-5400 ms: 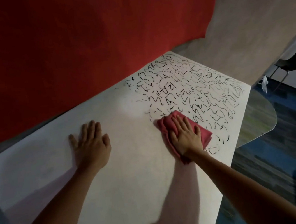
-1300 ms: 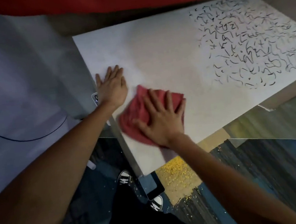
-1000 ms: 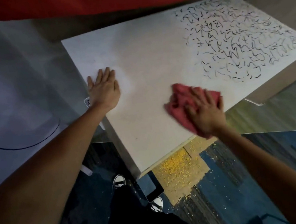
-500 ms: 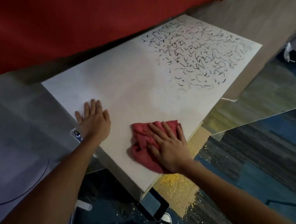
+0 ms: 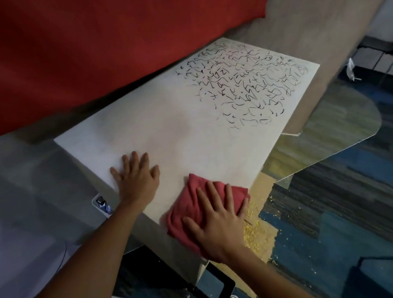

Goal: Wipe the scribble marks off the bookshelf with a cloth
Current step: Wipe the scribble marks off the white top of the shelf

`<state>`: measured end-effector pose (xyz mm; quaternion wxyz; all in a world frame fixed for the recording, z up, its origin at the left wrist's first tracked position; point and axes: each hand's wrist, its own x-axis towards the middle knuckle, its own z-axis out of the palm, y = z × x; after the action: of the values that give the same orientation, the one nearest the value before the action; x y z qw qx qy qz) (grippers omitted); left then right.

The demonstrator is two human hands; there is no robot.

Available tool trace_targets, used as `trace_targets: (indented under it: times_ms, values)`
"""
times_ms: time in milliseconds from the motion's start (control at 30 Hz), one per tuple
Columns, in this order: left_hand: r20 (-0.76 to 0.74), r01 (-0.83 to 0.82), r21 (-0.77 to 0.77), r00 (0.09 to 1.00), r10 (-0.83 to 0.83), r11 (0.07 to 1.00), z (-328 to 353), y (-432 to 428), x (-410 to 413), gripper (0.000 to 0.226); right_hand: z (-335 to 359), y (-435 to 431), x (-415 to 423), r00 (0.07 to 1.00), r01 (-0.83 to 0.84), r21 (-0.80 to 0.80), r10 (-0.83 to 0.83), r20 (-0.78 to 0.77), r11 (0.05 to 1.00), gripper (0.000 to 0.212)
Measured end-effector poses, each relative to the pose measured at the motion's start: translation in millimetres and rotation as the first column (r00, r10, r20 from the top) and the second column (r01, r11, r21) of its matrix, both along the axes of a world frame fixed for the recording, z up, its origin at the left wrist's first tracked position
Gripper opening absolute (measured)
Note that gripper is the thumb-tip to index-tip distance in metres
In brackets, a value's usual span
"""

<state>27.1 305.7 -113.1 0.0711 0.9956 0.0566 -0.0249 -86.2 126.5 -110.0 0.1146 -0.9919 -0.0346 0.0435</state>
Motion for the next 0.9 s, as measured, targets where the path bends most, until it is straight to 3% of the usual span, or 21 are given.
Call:
trace_targets:
  times_ms: [300,467,567,700,900]
  values:
    - [-0.052,0.033,0.013,0.998,-0.032,0.999,1.9,2.5,-3.5,0.060,7.3,-19.7,77.2,0.995,0.091,0.003,-0.091,-0.045,0.996,0.064]
    - [-0.037,0.021,-0.011,0.999,-0.022,1.000,4.7,0.6,-3.1,0.059,3.1,-7.0,43.0,1.000,-0.006,-0.009,0.006,-0.027,1.000,0.082]
    - [-0.001,0.009,0.085,1.000,-0.009,0.996,11.9,-6.2,1.6,0.055,2.0,-9.9,37.4,1.000,-0.012,0.008,0.012,-0.021,1.000,0.085]
    - [-0.091,-0.099,0.049,0.991,0.103,0.994,34.7,-37.2,25.8,0.049,-0.5,-14.9,52.8,0.999,-0.038,0.015,0.038,-0.005,0.999,0.083]
    - [-0.012,0.048,-0.035,0.999,-0.048,0.998,25.5,-93.5,42.9,0.049,2.8,-58.8,105.6,1.000,0.014,0.005,-0.014,-0.010,1.000,0.088]
